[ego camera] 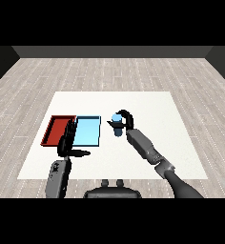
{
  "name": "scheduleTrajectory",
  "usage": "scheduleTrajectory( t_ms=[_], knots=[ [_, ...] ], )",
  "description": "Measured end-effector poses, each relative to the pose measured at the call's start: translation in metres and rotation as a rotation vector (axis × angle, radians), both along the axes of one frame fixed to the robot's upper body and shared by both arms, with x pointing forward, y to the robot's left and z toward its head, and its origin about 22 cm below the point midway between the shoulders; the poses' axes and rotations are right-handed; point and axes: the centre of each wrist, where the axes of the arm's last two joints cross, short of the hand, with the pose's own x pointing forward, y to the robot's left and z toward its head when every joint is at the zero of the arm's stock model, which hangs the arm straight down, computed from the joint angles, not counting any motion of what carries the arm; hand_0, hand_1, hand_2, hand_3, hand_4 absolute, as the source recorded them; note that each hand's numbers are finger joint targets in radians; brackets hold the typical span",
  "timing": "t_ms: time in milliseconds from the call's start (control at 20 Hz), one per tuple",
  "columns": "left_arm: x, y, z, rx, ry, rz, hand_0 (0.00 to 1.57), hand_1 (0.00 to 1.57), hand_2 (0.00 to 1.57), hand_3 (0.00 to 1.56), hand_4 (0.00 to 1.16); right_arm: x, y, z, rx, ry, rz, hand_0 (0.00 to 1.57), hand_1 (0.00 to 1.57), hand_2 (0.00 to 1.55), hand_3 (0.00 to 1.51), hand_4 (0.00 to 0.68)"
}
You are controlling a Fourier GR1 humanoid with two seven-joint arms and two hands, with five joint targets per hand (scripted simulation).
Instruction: Pick the blue can and put it in the blue box
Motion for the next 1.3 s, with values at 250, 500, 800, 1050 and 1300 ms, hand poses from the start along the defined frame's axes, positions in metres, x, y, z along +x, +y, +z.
scheduleTrajectory(
  t_ms=[250,500,800,1050,1300],
  knots=[
    [0.006,-0.016,-0.001,0.025,0.05,-0.054,0.0,0.0,0.0,0.0,0.0,0.007,-0.001,0.032,-0.048,-0.081,0.029,1.42,1.42,1.44,1.41,0.622],
    [0.011,-0.036,-0.006,0.044,0.089,-0.081,0.0,0.0,0.0,0.0,0.0,-0.003,-0.006,0.045,-0.087,-0.114,0.043,1.43,1.43,1.45,1.4,0.616],
    [0.017,-0.049,-0.013,0.035,0.113,-0.12,0.0,0.0,0.0,0.0,0.0,-0.043,-0.029,0.048,-0.109,-0.128,0.049,1.44,1.44,1.45,1.4,0.606],
    [0.022,-0.067,-0.016,0.018,0.159,-0.166,0.0,0.0,0.0,0.0,0.0,-0.065,-0.037,0.056,-0.12,-0.144,0.052,1.45,1.45,1.45,1.4,0.612],
    [0.026,-0.083,-0.014,0.004,0.199,-0.191,0.0,0.0,0.0,0.0,0.0,-0.073,-0.037,0.062,-0.128,-0.148,0.078,1.47,1.47,1.46,1.4,0.614]
  ],
)
